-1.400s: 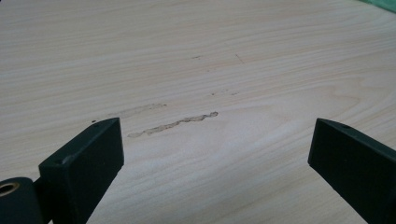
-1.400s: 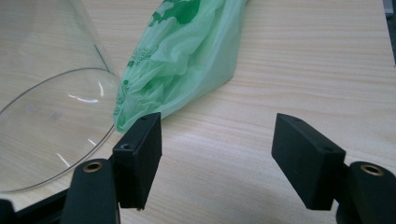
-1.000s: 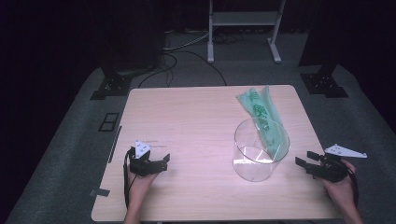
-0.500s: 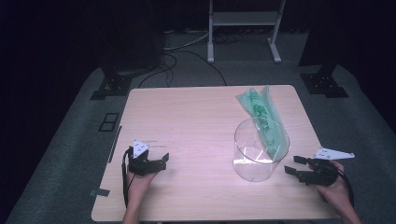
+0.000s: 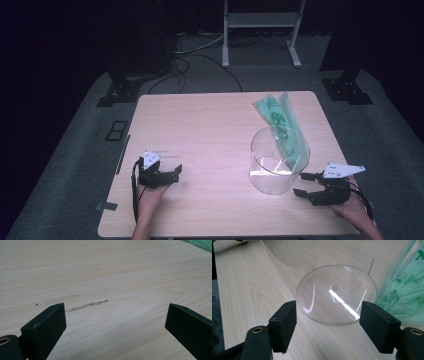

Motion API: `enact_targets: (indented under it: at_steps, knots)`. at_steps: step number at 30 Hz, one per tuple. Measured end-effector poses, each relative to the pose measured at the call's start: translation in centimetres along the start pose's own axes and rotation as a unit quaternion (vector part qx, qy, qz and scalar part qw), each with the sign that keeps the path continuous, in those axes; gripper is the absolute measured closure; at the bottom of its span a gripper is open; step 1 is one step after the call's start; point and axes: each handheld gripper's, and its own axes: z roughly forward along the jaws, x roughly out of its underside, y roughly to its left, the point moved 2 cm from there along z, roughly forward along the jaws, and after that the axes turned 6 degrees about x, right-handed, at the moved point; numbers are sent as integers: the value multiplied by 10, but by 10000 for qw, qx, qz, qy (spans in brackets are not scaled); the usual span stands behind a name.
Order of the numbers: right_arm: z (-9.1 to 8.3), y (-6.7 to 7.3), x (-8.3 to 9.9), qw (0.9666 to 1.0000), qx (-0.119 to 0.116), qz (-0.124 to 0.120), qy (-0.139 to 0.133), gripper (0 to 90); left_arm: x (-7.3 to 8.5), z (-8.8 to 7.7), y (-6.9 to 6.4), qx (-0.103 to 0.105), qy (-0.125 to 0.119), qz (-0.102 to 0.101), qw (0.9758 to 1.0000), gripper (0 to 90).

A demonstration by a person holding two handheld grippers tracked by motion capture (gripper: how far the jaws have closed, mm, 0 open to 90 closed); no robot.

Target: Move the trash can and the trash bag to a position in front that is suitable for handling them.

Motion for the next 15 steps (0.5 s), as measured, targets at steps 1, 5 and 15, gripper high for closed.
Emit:
enact_targets:
  at_steps: [1, 5, 15]
  knots:
    - [0, 0, 0, 10000, 0, 0, 0, 294, 0, 0, 0, 0, 0, 0, 10000, 24]
    - [4, 4, -5, 9999, 17, -146, 7, 284, 1, 1, -1, 26, 16, -2, 10000, 24]
    - [16, 4, -18, 9996, 57, -287, 32, 285, 2, 1, 0, 23, 44, -17, 10000, 24]
